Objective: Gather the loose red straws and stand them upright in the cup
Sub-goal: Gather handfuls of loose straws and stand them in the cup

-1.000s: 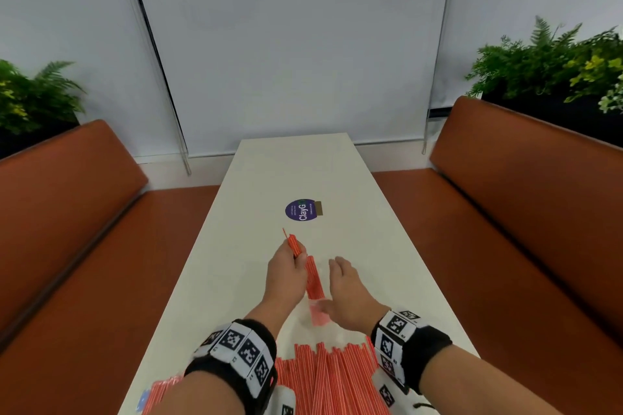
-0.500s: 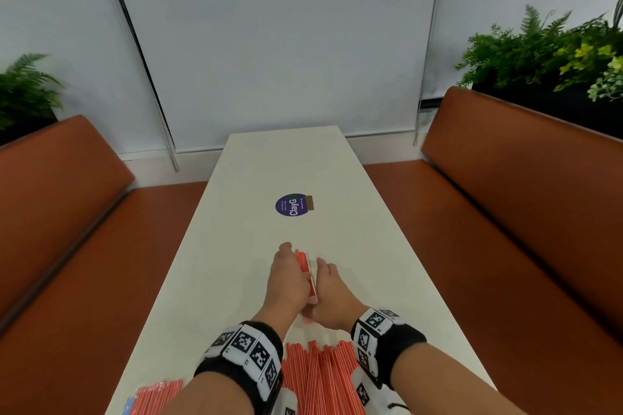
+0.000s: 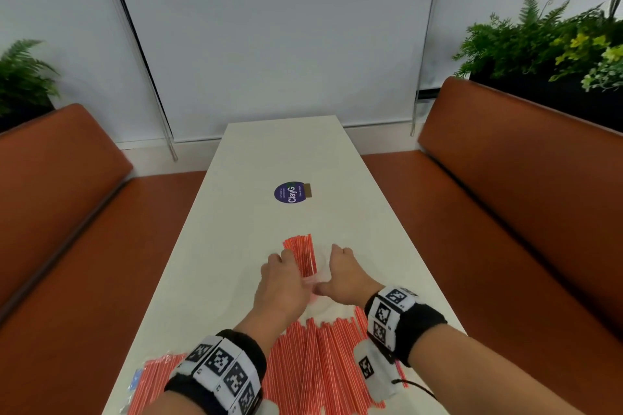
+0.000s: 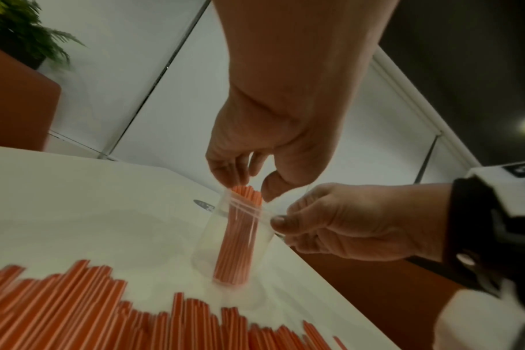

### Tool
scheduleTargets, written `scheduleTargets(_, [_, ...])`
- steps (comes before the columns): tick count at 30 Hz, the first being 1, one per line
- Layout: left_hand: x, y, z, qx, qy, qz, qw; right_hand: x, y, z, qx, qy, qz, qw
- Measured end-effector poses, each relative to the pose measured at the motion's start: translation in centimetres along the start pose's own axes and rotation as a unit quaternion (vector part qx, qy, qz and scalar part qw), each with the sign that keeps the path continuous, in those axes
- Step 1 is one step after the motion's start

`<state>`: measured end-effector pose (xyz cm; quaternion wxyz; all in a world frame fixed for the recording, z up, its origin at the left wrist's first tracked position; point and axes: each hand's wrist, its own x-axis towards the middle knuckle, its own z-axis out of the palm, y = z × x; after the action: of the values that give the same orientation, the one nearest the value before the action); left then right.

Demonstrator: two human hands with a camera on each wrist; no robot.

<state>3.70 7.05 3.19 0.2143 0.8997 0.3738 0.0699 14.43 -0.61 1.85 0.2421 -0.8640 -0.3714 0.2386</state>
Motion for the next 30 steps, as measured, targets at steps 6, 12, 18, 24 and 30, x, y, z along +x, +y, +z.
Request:
scheduleTargets(6, [-4.7, -0.2, 2.5, 0.002, -0.057, -0.012, 0.998, -3.5, 2.4, 3.1, -0.187, 0.017, 0.08, 0.979])
scheduleTargets(12, [-4.2, -1.1, 3.0, 0.032, -0.015, -0.013, 0.999, -4.7, 3.5, 7.8, -0.163, 0.091, 0.055, 0.981])
scheduleTargets(18, [-2.5, -2.1, 2.6, 0.055, -0.025, -0.012, 0.998, -3.8, 3.4, 8.1, -0.241, 0.067, 0.112, 0.962])
scheduleTargets(24, [-2.2, -3.5, 2.2, 0.011, -0.008, 0.026, 1.0, -4.2, 4.6, 8.7, -0.287, 0.047, 0.095, 0.952])
scheduleTargets(30, [-5.0, -3.1, 2.2, 0.034, 0.001, -0.018, 0.999, -5.2, 4.1, 9.2, -0.276, 0.07, 0.093, 0.954])
